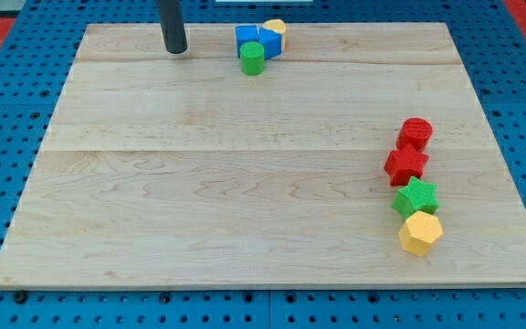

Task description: Move the blue blocks above the red circle

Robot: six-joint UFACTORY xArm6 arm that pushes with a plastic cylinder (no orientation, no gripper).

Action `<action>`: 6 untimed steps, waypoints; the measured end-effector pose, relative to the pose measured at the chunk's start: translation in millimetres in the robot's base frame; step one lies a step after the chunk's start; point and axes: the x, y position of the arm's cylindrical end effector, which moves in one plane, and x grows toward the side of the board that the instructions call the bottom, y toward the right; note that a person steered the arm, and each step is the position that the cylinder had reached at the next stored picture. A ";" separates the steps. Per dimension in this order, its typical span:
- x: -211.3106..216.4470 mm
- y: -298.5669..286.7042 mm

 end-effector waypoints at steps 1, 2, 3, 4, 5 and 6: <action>-3.3 41.6; -4.3 58.5; -20.5 81.6; -20.2 131.5; 10.8 176.3; 20.3 212.2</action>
